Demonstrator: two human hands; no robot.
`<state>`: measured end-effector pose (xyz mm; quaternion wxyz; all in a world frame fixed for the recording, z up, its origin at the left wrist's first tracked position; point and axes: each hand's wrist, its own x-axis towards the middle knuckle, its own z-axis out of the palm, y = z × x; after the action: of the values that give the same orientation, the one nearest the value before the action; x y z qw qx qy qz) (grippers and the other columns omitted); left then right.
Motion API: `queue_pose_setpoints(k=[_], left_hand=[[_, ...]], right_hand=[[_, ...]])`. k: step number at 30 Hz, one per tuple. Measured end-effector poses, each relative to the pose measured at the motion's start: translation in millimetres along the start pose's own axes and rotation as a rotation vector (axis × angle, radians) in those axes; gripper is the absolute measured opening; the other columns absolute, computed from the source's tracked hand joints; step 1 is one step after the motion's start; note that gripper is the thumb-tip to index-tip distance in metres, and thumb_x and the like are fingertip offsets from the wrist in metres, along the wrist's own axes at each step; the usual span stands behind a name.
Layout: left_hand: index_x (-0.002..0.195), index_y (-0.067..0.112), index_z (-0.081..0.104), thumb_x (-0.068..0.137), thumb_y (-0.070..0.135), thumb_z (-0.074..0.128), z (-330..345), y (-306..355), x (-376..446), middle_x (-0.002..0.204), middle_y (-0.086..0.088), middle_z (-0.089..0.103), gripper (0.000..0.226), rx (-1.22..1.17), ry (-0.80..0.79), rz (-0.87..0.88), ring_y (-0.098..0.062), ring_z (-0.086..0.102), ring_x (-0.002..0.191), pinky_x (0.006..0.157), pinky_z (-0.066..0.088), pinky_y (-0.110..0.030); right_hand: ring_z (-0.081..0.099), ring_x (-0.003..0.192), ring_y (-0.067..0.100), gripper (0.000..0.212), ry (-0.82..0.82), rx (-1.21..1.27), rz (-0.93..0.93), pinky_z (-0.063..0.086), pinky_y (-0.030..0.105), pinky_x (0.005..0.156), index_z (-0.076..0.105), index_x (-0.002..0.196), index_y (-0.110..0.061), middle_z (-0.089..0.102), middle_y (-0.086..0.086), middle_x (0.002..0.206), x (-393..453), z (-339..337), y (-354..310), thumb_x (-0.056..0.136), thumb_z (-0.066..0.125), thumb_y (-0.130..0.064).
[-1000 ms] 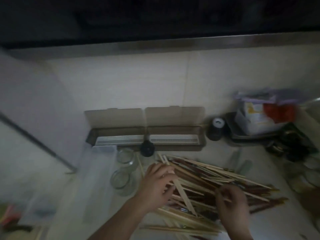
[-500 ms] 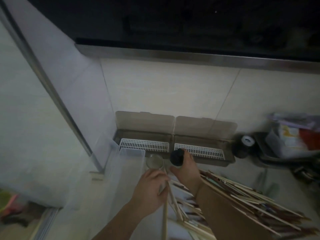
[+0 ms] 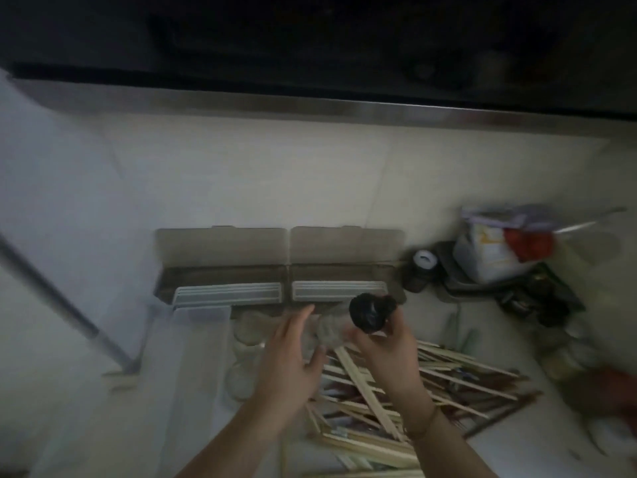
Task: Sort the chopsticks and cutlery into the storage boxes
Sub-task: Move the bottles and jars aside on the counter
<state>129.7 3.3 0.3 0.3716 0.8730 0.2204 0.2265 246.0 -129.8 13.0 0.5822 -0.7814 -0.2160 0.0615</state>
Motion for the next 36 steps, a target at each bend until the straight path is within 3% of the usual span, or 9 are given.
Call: queue_pose_setpoints(k=[3, 7, 12, 16, 19, 25, 29, 33, 36], left_hand=[[0.143, 0.028, 0.039, 0.087, 0.031, 0.066, 37.7, 27.0, 10.1, 0.132, 0.007, 0.05, 0.062, -0.054, -0.129, 0.028, -0.013, 0.048, 0.122, 0.102, 0.044, -0.033], [0.145, 0.031, 0.031, 0.089, 0.04, 0.06, 104.8, 70.7, 9.3, 0.139, 0.015, 0.044, 0.064, -0.01, -0.315, 0.153, -0.008, 0.042, 0.127, 0.106, 0.036, -0.025], [0.134, 0.027, 0.049, 0.085, 0.043, 0.056, 190.7, 137.4, -3.4, 0.136, 0.007, 0.046, 0.052, 0.113, -0.573, 0.453, -0.016, 0.042, 0.126, 0.105, 0.03, -0.025], [0.143, 0.027, 0.039, 0.083, 0.046, 0.055, 254.4, 177.1, -21.1, 0.153, 0.004, 0.028, 0.065, 0.279, -0.701, 0.644, -0.019, 0.022, 0.141, 0.114, 0.012, -0.032], [0.146, 0.028, 0.029, 0.083, 0.05, 0.053, 290.5, 190.7, -29.2, 0.16, 0.002, 0.009, 0.071, 0.438, -0.797, 0.664, -0.022, 0.002, 0.145, 0.115, -0.002, -0.046], [0.149, 0.039, -0.001, 0.081, 0.062, 0.051, 316.6, 172.8, 9.2, 0.16, -0.003, -0.016, 0.089, 0.608, -0.752, 0.504, -0.033, -0.01, 0.146, 0.114, -0.002, -0.056], [0.148, 0.047, -0.003, 0.073, 0.082, 0.033, 319.7, 148.8, 39.9, 0.161, -0.003, -0.016, 0.09, 0.697, -0.768, 0.43, -0.037, -0.01, 0.145, 0.111, -0.008, -0.06], [0.147, 0.048, 0.007, 0.072, 0.084, 0.024, 323.2, 134.7, 46.7, 0.162, 0.004, -0.004, 0.085, 0.721, -0.832, 0.414, -0.034, 0.0, 0.146, 0.112, 0.001, -0.062], [0.149, 0.042, 0.009, 0.072, 0.085, 0.014, 320.8, 130.7, 40.9, 0.162, 0.003, 0.002, 0.088, 0.739, -0.808, 0.445, -0.033, 0.004, 0.147, 0.113, 0.005, -0.058]], right_hand=[[0.069, 0.088, 0.003, 0.057, 0.122, 0.015, 0.099, 0.052, 0.014, 0.067, 0.055, 0.119, -0.038, 0.068, -0.018, 0.104, -24.3, -70.1, 15.7, 0.07, 0.083, -0.033], [0.069, 0.088, 0.005, 0.059, 0.399, -0.11, 0.217, 0.051, 0.013, 0.07, 0.056, 0.112, -0.042, 0.068, -0.016, 0.104, -54.4, -164.4, 51.0, 0.068, 0.085, -0.016], [0.065, 0.084, 0.008, 0.058, 0.743, -0.234, 0.339, 0.043, 0.008, 0.064, 0.051, 0.097, -0.057, 0.065, -0.015, 0.096, -85.0, -250.6, 92.0, 0.066, 0.085, -0.022], [0.06, 0.097, 0.016, 0.063, 0.922, -0.294, 0.4, 0.042, 0.028, 0.081, 0.053, 0.109, -0.042, 0.061, -0.012, 0.103, -104.1, -292.8, 121.1, 0.061, 0.086, -0.018], [0.059, 0.105, 0.022, 0.065, 0.972, -0.294, 0.446, 0.047, 0.038, 0.09, 0.055, 0.118, -0.028, 0.061, 0.001, 0.112, -110.8, -317.6, 137.4, 0.062, 0.084, -0.013], [0.055, 0.112, 0.02, 0.066, 1.018, -0.22, 0.387, 0.045, 0.032, 0.093, 0.052, 0.127, -0.013, 0.058, 0.009, 0.121, -112.2, -344.9, 152.2, 0.068, 0.081, -0.001], [0.054, 0.115, 0.021, 0.066, 1.006, -0.163, 0.408, 0.044, 0.037, 0.097, 0.05, 0.129, -0.012, 0.056, 0.01, 0.124, -108.2, -353.3, 162.8, 0.071, 0.077, 0.001], [0.056, 0.114, 0.024, 0.061, 0.998, -0.124, 0.424, 0.046, 0.048, 0.1, 0.052, 0.127, -0.009, 0.058, 0.012, 0.122, -103.1, -361.3, 173.7, 0.072, 0.073, 0.005], [0.058, 0.112, 0.022, 0.058, 1.0, -0.107, 0.413, 0.048, 0.046, 0.098, 0.053, 0.126, -0.01, 0.06, 0.012, 0.12, -100.4, -361.9, 179.5, 0.073, 0.073, 0.004]])
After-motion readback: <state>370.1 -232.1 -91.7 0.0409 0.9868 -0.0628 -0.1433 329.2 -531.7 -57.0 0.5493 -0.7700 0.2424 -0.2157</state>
